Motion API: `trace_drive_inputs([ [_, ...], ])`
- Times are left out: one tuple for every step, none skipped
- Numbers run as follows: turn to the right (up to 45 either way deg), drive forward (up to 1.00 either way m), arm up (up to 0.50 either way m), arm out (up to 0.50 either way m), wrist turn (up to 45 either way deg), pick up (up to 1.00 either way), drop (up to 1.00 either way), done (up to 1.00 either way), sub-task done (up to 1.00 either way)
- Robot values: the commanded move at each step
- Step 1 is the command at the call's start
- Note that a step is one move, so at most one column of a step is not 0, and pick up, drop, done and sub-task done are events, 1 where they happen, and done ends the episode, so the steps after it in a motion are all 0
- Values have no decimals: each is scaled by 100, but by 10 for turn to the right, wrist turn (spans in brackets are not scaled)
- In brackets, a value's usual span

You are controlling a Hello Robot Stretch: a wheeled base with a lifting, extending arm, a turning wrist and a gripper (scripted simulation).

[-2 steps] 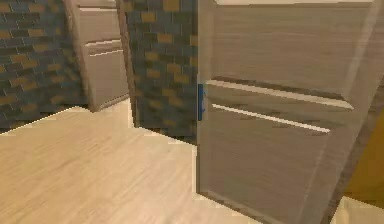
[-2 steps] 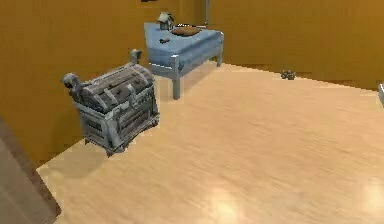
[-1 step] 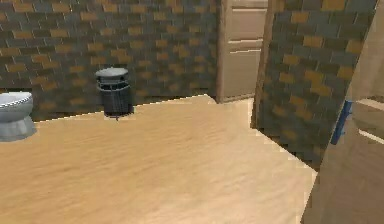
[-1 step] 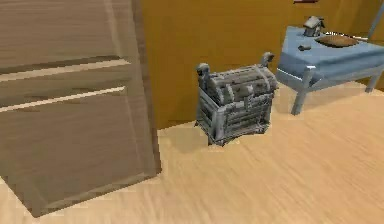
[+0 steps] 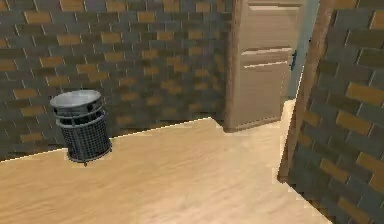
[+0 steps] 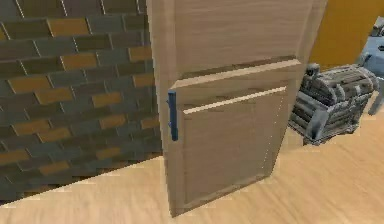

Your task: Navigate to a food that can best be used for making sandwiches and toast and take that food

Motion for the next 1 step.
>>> trace_drive_inputs([
  [0,100,0,0,0,0,0,0,0],
])
